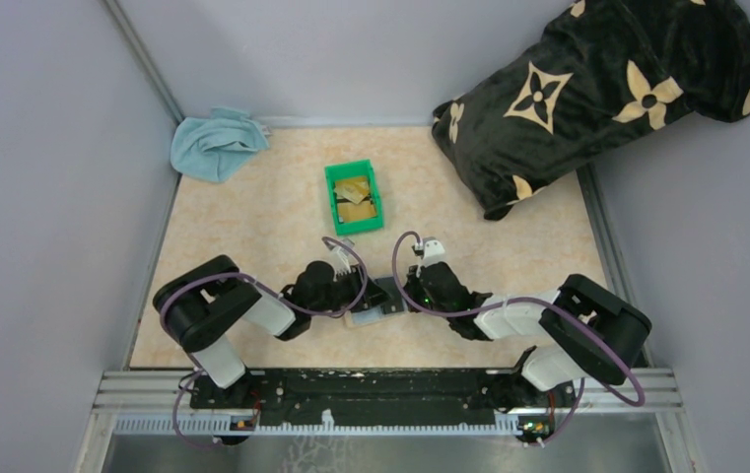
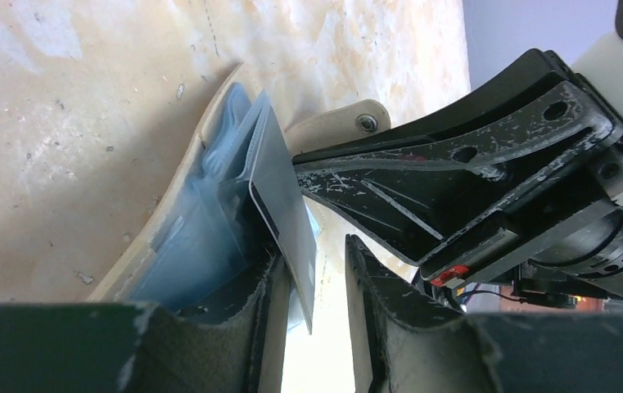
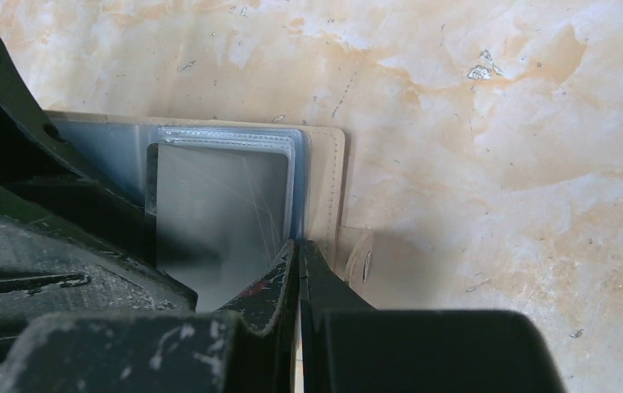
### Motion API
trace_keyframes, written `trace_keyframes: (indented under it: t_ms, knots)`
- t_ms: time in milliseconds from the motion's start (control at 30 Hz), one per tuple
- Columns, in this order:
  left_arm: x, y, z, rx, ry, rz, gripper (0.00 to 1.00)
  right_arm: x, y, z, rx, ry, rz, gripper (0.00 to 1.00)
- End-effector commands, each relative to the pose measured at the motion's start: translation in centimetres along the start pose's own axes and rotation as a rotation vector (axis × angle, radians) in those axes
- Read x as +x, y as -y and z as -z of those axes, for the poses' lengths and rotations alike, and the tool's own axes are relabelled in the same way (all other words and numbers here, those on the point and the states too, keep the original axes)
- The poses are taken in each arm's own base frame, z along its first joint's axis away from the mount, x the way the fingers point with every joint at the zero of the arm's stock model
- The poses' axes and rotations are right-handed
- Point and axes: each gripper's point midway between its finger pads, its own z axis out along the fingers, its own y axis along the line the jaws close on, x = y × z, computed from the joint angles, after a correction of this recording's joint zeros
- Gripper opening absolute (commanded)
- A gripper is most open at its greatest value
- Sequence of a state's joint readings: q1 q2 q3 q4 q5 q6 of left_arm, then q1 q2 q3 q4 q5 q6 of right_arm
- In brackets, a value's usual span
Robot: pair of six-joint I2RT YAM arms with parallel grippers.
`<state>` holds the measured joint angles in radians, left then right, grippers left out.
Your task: Take the credit cards out of the card holder
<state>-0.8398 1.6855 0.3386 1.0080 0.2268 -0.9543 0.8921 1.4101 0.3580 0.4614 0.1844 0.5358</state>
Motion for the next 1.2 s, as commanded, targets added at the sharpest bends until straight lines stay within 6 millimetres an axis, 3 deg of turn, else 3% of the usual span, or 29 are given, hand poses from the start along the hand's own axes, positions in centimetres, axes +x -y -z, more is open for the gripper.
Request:
trace_keyframes:
  t_ms: [0,67,133,267,367,833,967,1167]
  knots:
    - [0.3,1.2,-0.5,0.059,-0.015,0.011,0.31,5.5,0.2,1.3,-0.023,-0.194,0.024,0.0]
    - [0.5,1.3,-0.5,0.069,-0.022,0.014,0.09,5.6,0.3,1.3,-0.02,-0.196,0.026,0.0]
    - [0.4,1.4,-0.4,0.073,-0.025,0.012,0.03,5.6,0.3,1.2,-0.018,-0.197,0.027,0.0]
    - [0.5,1.0,0.2,0.059,-0.033,0.017,0.18,5.4,0.0,1.1,-0.029,-0.19,0.007,0.0]
    - [0.3,0.5,0.9,0.042,-0.024,0.014,0.23,5.4,-0.4,1.0,-0.042,-0.19,-0.004,0.0]
    - [0.1,-0.5,2.6,0.006,0.0,0.008,0.23,5.5,-0.4,0.7,-0.041,-0.196,-0.013,0.0]
    - [0.2,-0.9,3.2,-0.001,0.002,0.015,0.3,5.6,-0.4,0.7,-0.041,-0.199,-0.017,0.0]
    - [0.1,-1.3,3.9,-0.009,0.016,0.02,0.3,5.7,-0.5,0.5,-0.045,-0.201,-0.02,0.0]
